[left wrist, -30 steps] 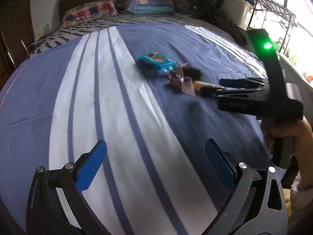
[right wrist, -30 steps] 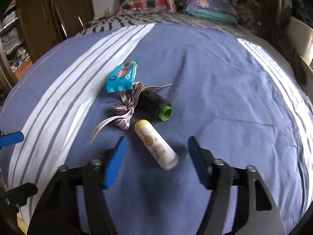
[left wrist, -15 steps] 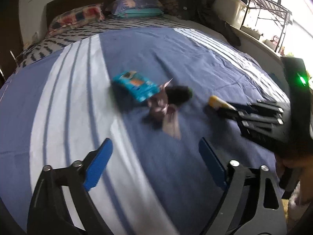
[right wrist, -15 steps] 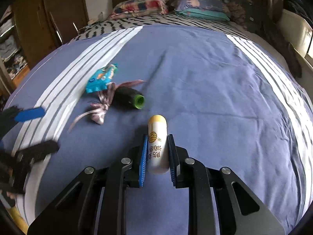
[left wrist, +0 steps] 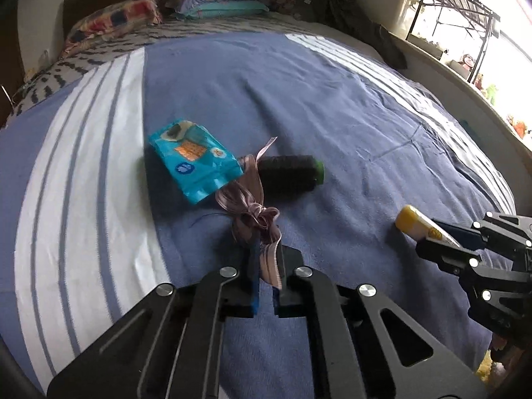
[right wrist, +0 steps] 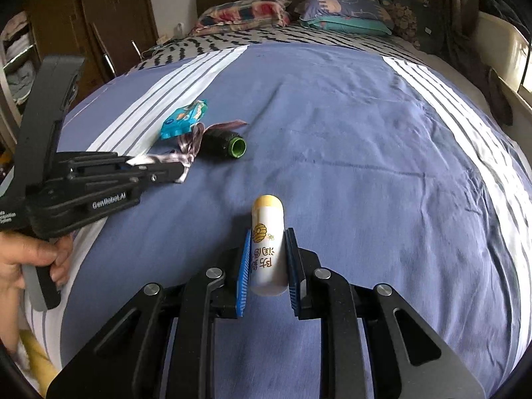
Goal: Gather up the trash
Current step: 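Grasp the white tube with the right tool while the left tool grasps the pink ribbon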
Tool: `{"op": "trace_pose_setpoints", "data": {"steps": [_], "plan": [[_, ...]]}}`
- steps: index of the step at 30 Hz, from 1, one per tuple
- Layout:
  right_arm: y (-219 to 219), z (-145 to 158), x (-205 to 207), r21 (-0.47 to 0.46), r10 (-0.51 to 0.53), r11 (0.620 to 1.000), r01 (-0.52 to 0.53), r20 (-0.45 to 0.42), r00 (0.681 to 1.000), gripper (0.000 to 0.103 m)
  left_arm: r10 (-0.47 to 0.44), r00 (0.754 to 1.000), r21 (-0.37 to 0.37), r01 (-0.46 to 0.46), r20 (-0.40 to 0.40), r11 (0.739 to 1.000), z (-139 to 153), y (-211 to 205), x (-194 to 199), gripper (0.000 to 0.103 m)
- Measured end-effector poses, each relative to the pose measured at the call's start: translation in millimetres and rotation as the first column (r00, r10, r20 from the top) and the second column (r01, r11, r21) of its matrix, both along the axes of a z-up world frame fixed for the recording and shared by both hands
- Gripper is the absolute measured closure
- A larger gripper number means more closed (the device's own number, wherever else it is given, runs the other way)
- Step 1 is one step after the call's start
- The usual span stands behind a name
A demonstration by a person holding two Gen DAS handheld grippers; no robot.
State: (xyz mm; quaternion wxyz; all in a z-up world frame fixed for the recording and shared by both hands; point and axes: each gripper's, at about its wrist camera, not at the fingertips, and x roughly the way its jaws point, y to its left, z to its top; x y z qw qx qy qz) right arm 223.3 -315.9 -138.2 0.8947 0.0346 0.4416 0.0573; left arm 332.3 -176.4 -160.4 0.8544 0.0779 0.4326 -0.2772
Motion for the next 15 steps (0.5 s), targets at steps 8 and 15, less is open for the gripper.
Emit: {"op": "trace_pose_setpoints", "data": {"steps": [8,15], "plan": [[11,14,-43,-0.008,0.002,1.000,-0.002,0.029,1.000,0.082,-0.023,0.995,0.008,0.022,0.096,1.000,29,25,-68,0.100],[35,31,-105,0.022,0.014,1.000,-0.016,0.054,0.998,0.082,-0.055,0.987,0.001,0.056,0.150,0.998,47,59,-163,0.100]]}}
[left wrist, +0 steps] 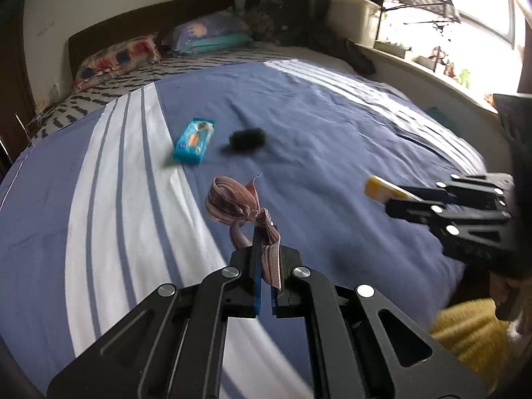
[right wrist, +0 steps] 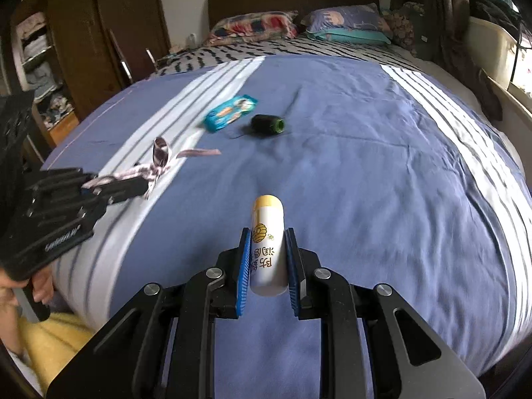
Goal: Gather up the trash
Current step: 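Grasp the white tube with the right tool while the left tool grasps the pink ribbon, then lower both tools to the bin and open them to drop the items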
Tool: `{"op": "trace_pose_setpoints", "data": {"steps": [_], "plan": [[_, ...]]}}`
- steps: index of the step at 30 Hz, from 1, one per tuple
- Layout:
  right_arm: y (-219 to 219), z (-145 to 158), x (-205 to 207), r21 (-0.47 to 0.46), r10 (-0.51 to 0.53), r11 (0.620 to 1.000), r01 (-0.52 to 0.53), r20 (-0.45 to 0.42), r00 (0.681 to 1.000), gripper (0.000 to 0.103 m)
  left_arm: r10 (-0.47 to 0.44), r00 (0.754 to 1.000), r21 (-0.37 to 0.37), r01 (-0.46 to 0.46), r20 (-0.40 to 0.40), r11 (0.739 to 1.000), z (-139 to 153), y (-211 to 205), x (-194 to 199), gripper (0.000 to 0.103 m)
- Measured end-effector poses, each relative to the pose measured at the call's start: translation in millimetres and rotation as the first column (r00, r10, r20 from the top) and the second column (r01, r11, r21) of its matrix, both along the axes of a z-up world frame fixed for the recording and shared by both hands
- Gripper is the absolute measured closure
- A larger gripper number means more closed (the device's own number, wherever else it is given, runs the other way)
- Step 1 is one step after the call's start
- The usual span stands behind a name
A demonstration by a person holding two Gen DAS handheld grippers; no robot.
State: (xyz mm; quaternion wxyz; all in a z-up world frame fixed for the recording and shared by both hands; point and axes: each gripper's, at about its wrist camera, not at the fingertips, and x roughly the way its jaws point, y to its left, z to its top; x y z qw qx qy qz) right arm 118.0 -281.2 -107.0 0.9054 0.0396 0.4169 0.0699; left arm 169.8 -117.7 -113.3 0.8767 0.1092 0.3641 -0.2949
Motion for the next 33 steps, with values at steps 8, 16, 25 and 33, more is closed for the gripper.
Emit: {"op": "trace_pose_setpoints", "data": {"steps": [8,16,25,33], "plan": [[27,0,-79,0.017,0.011,1.000,-0.011,0.007,1.000,0.082,-0.014,1.000,-0.047,0.013,-0.012,0.999,-6,37,-108,0.100],[43,-18,-151,0.070,0.018,0.997,-0.016,-0.024,1.000,0.082,-0.044,0.995,-0.096,0.035,-0.090,0.995,-28,61,-180,0.100],[56,-73,-191,0.096,0.020,0.995,-0.006,-0.151,0.988,0.082,-0.094,0.960,-0.087,0.073,-0.265,0.994,-94,55,-219,0.100],[65,-153,-183,0.069,0.015,0.998,0.005,-0.293,0.956,0.082,-0.067,0.902,-0.041,0.054,-0.427,0.998,-175,44,-208,0.100]]}}
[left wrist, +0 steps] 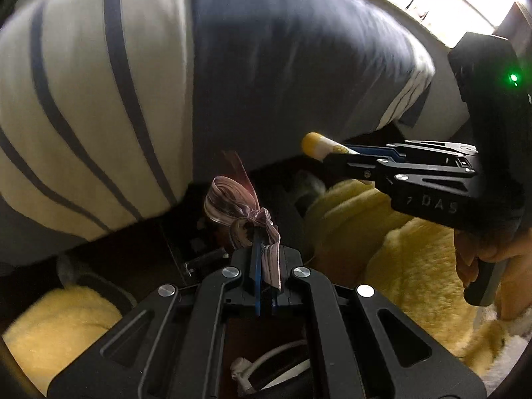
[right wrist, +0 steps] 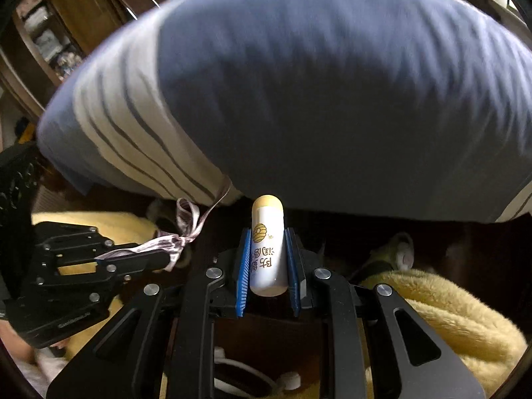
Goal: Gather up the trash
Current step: 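Lower both tools to the bin and open them to drop the items, then grasp the dark thread spool with the right tool while the left tool grasps the blue wipe pack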
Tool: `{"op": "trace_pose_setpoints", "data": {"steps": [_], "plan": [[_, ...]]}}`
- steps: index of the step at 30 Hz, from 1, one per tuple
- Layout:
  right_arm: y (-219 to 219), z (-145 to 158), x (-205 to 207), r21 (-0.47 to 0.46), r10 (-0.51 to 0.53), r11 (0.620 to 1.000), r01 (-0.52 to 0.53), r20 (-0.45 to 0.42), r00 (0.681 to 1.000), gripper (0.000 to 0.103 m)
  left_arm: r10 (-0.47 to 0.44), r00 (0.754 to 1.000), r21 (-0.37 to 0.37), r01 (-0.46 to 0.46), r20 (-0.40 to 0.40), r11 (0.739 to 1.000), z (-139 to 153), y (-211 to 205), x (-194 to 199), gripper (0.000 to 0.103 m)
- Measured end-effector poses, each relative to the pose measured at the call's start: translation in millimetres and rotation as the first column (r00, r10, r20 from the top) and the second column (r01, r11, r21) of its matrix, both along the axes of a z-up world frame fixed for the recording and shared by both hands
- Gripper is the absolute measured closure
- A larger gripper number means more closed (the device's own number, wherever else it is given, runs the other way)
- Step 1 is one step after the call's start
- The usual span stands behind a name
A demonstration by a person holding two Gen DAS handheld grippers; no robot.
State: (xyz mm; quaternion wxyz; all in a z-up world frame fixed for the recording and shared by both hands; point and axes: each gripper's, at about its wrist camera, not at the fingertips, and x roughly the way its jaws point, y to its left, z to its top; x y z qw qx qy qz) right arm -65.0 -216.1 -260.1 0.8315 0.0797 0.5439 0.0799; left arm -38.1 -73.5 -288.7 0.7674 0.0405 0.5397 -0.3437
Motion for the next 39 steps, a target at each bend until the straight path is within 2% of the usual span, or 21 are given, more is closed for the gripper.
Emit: {"op": "trace_pose_setpoints", "data": {"steps": [6,11,13,15,16,20,21,22,24,26,27,29,33,37,39], "plan": [[0,-45,12,0.026,-0.035,0.999,0.038,-0.099,0.994,0.082,0.030,0.992,0.037,-0.025,-0.119,0.999,-45,-5,11,0.100],[6,-64,14,0.016,-0.050,0.999,0.052,-0.116,0.992,0.082,0.053,0.985,0.071,-0.042,-0.162,0.997,-65,-7,18,0.098],[6,-64,14,0.023,-0.059,0.998,0.062,-0.113,0.992,0.081,0.051,0.986,0.078,-0.038,-0.162,0.996,-67,-6,18,0.094],[5,-63,16,0.018,-0.060,0.998,0.063,-0.107,0.992,0.081,0.056,0.987,0.092,-0.042,-0.151,0.995,-66,-8,18,0.082],[5,-63,17,0.012,-0.062,0.998,0.064,-0.106,0.992,0.080,0.063,0.987,0.093,-0.050,-0.146,0.994,-65,-6,19,0.081],[-5,-55,19,0.025,-0.095,0.995,0.098,-0.096,0.991,0.068,0.093,0.988,0.110,-0.080,-0.124,0.991,-59,2,21,0.079],[-7,-52,19,0.026,-0.102,0.994,0.104,-0.090,0.991,0.066,0.100,0.988,0.117,-0.087,-0.117,0.989,-57,4,22,0.075],[-9,-46,18,0.028,-0.108,0.993,0.111,-0.079,0.991,0.060,0.109,0.988,0.122,-0.096,-0.106,0.988,-52,7,23,0.070],[-14,-31,17,0.032,-0.114,0.993,0.116,-0.051,0.992,0.049,0.125,0.989,0.128,-0.115,-0.075,0.985,-40,11,22,0.046],[-18,-6,14,0.025,-0.114,0.993,0.114,0.010,0.993,0.032,0.139,0.990,0.115,-0.137,-0.009,0.984,-15,18,23,0.035],[-19,2,14,0.019,-0.113,0.993,0.113,0.033,0.993,0.028,0.141,0.990,0.110,-0.142,0.010,0.984,-7,19,23,0.027],[-21,29,13,-0.004,-0.119,0.993,0.120,0.098,0.988,0.020,0.151,0.987,0.095,-0.156,0.055,0.983,18,25,26,0.020],[-26,78,16,0.008,-0.108,0.994,0.109,0.206,0.973,0.015,0.151,0.974,0.059,-0.163,0.168,0.985,72,34,29,0.012],[-30,128,29,-0.008,-0.099,0.994,0.108,0.339,0.936,0.007,0.162,0.939,0.043,-0.184,0.304,0.982,125,39,40,0.012],[-33,146,42,-0.010,-0.090,0.995,0.102,0.383,0.919,0.006,0.178,0.918,0.016,-0.197,0.353,0.980,148,42,52,0.012]]}}
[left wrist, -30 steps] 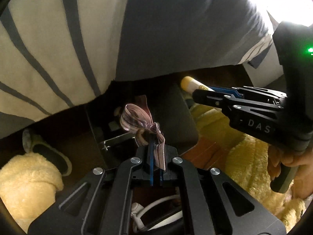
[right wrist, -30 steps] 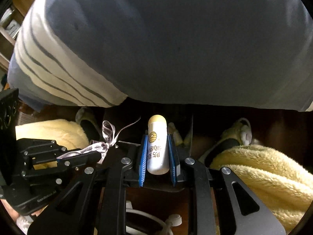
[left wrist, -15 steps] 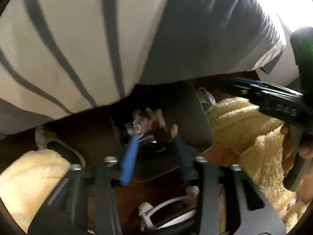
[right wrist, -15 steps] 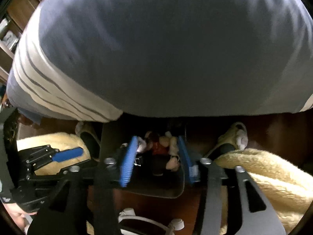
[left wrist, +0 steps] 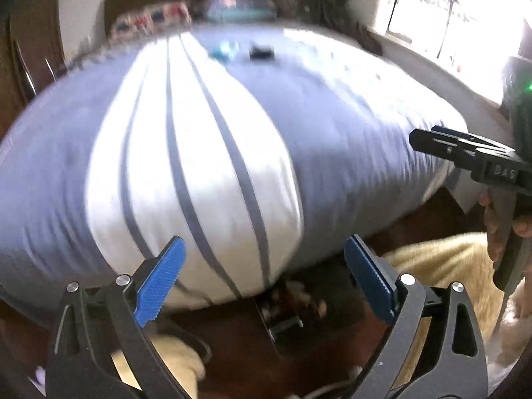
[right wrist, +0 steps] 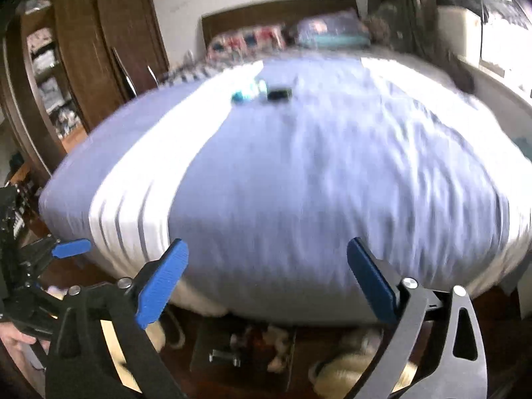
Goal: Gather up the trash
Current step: 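Grasp the dark thread spool with the right tool while the left tool grasps the blue wipe pack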
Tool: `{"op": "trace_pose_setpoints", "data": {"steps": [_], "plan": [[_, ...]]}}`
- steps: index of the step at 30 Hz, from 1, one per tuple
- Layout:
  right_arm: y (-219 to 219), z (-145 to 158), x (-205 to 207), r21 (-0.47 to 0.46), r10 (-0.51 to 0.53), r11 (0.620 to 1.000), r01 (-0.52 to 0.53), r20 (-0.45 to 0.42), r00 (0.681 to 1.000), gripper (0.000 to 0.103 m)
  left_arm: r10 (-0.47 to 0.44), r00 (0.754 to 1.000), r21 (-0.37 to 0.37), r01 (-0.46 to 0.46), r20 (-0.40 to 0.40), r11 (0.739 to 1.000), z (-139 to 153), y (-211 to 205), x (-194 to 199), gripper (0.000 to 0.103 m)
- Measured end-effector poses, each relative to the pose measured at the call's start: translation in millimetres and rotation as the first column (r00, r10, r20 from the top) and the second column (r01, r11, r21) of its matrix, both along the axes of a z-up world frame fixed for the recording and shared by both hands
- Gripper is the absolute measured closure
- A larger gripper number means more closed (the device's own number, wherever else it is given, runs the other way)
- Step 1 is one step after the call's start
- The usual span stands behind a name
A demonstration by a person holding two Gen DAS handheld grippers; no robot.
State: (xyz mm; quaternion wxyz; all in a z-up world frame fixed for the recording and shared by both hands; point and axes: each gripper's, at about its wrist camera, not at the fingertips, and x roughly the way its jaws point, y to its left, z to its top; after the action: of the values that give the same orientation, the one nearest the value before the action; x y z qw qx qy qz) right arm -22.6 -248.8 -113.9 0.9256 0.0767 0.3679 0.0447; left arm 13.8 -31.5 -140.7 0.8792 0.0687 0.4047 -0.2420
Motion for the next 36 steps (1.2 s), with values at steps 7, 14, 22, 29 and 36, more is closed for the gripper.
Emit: {"op": "trace_pose_setpoints", "data": {"steps": [7,14,22,29,36], "plan": [[-15,25,81,-0.054,0.014,0.998,-0.014,0.009,1.000,0.006,0.053,0.998,0.002,-0.053,0.040,0.999,34,0,77,0.011],[-24,12,187,-0.072,0.021,0.997,-0.026,-0.077,0.997,0.007,0.027,0.999,0.018,-0.026,-0.033,1.000,31,-23,175,0.011],[-23,-13,293,-0.126,0.033,0.991,-0.051,-0.145,0.989,0.027,0.025,0.997,0.032,-0.023,-0.069,0.999,13,-34,254,0.011],[-12,-29,349,-0.144,0.065,0.985,-0.091,-0.175,0.982,0.035,0.004,0.996,0.041,0.000,-0.090,0.999,1,-45,288,0.011],[0,-44,371,-0.158,0.104,0.978,-0.138,-0.206,0.973,0.051,0.003,0.994,0.019,-0.001,-0.113,1.000,-3,-49,309,0.011]]}}
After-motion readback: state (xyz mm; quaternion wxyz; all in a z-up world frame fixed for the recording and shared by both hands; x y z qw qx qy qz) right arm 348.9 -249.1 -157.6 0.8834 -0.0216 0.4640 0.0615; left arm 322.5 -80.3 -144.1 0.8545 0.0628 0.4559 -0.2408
